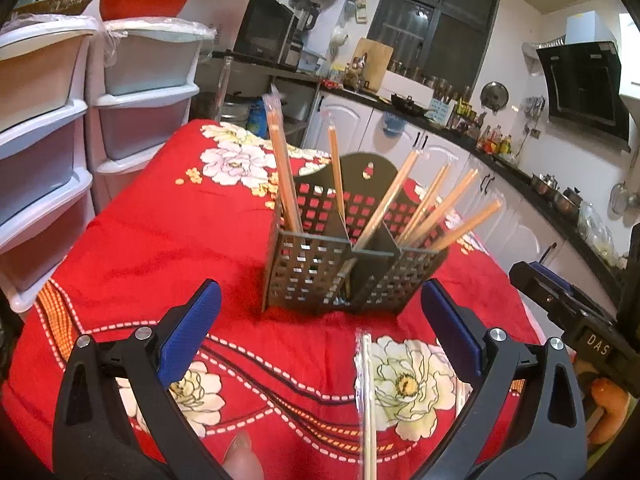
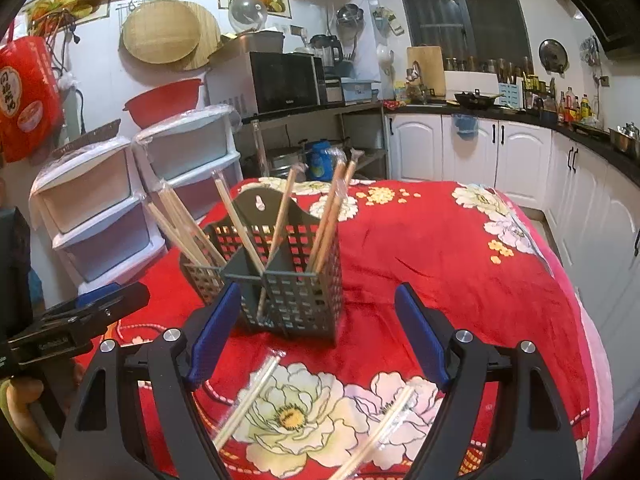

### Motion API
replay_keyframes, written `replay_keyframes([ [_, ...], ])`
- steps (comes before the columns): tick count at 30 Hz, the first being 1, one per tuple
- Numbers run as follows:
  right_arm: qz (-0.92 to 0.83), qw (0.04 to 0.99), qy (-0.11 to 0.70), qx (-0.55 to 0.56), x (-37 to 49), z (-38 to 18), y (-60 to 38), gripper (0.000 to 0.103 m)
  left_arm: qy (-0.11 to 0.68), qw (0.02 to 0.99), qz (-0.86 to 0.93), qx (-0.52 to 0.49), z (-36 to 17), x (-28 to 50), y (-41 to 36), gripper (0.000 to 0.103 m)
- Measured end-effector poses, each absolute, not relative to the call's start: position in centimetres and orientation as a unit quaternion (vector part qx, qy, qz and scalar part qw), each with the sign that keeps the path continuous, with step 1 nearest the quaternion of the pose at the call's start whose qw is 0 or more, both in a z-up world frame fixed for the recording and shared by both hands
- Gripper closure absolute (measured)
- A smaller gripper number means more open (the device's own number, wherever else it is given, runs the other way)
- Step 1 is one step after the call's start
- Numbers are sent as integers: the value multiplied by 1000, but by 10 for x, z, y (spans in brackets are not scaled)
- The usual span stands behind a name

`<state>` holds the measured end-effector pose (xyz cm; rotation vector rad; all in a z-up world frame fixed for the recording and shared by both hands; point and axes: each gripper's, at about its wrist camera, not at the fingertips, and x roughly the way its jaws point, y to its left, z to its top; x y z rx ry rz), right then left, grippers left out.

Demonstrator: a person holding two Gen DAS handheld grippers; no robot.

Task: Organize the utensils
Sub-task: 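Move both tools over the last wrapped chopstick pairs and close on them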

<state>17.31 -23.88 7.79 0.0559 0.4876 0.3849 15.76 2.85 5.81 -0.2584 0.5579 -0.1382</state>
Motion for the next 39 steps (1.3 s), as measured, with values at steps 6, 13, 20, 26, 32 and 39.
replay_keyframes([
  [6, 181, 949, 258, 26, 170, 61, -249, 27, 285, 948, -71, -121, 48, 157, 19, 12],
  [13, 168, 946, 274, 26, 167, 44, -264, 27, 299, 944, -80, -113, 36, 160, 4, 12],
  [20, 163, 941, 297, 25, 171, 27, -272, 27, 320, 937, -90, -106, 22, 166, -8, 12],
  [26, 166, 930, 328, 17, 178, 8, -272, 27, 339, 930, -102, -98, 10, 174, -20, 12],
  [32, 167, 913, 372, 21, 192, -12, -270, 33, 367, 917, -120, -96, -4, 183, -29, 27],
  [39, 142, 894, 424, 36, 215, -33, -277, 41, 413, 891, -151, -115, -23, 199, -38, 49],
])
